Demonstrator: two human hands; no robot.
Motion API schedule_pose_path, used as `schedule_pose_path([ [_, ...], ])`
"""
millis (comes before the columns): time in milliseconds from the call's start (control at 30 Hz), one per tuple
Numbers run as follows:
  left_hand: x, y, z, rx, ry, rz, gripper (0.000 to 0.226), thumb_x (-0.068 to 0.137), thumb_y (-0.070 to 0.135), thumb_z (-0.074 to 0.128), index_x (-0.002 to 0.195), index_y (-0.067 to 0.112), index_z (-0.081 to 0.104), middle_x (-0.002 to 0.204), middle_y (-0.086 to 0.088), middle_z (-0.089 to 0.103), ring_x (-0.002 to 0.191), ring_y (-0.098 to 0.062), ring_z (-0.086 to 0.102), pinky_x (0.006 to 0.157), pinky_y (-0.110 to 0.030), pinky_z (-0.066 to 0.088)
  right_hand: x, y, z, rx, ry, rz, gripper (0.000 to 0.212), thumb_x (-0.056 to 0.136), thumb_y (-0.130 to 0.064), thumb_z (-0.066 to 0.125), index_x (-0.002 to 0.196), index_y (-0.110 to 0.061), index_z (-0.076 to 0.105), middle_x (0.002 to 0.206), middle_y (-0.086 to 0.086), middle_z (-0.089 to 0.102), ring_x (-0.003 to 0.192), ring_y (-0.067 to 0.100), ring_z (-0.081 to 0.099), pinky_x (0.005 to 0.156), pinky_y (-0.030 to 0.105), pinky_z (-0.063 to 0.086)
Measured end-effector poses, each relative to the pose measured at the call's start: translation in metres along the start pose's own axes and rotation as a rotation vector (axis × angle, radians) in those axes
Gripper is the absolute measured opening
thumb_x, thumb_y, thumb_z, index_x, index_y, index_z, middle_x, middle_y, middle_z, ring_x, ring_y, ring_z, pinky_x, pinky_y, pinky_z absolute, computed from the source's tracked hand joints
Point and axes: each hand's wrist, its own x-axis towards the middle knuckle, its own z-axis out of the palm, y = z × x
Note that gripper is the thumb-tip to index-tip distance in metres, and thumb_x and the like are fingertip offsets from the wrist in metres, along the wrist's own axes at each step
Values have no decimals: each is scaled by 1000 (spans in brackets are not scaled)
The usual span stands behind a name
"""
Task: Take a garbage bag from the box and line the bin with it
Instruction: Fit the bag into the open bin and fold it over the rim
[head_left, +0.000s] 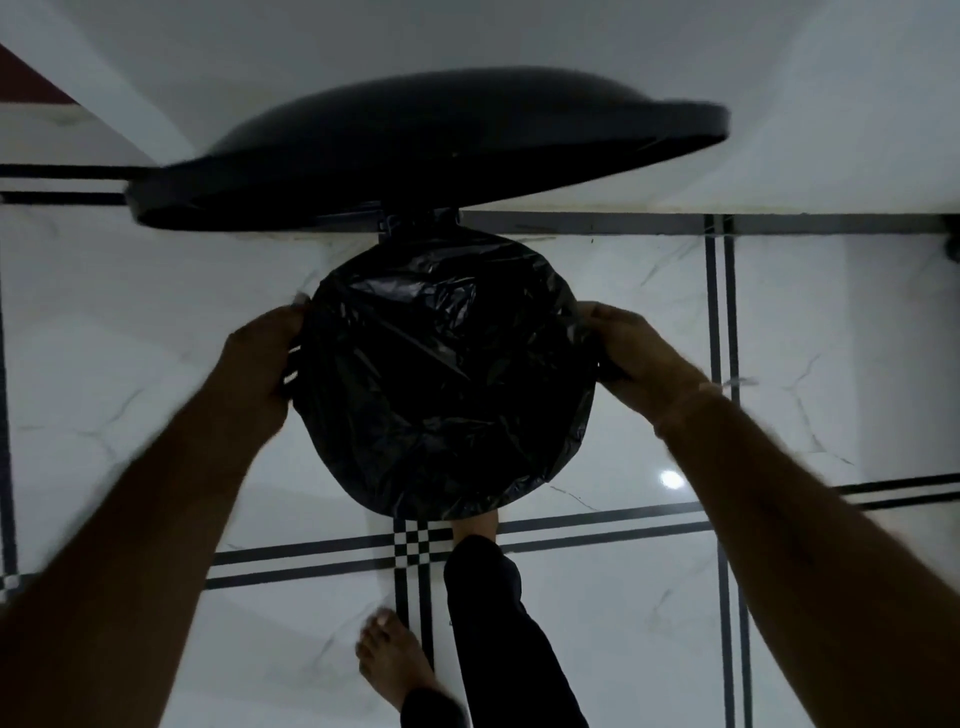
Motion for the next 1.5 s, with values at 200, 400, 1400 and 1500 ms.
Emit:
schedule_pose_path([
  [200, -46, -70, -11, -74, 343, 10, 27, 99, 49, 58, 81, 28, 59, 86, 4, 59, 84, -14, 55, 85, -34, 42, -31, 11, -3, -40, 230, -74, 23, 96, -35, 67, 86, -15, 65, 86, 4, 61, 77, 13, 51, 65, 27, 36],
  [400, -77, -110, 0, -482, 69, -293, 39, 98, 50, 52, 124, 23, 67, 115, 3, 75, 114, -16, 66, 90, -35, 52, -61, 20, 16, 33, 353, -18, 56, 96, -59, 55, 102, -5, 68, 87, 6, 69, 68, 16, 61, 55, 25, 43],
  [1400, -57, -139, 1, -747, -9, -308, 45, 103, 46, 48, 96, 18, 82, 106, -4, 80, 101, -22, 76, 79, -39, 64, -56, 88, 37, 686, 274, 345, 21, 103, -13, 56, 88, -4, 68, 72, 9, 75, 57, 18, 74, 49, 24, 59],
  [1500, -46, -140, 5, -704, 28, -346, 31, 108, 35, 48, 110, 15, 71, 101, -6, 80, 102, -22, 72, 67, -34, 63, -44, 95, 44, 600, 301, 309, 24, 100, -3, 52, 83, -3, 68, 74, 11, 72, 53, 18, 72, 48, 23, 59],
])
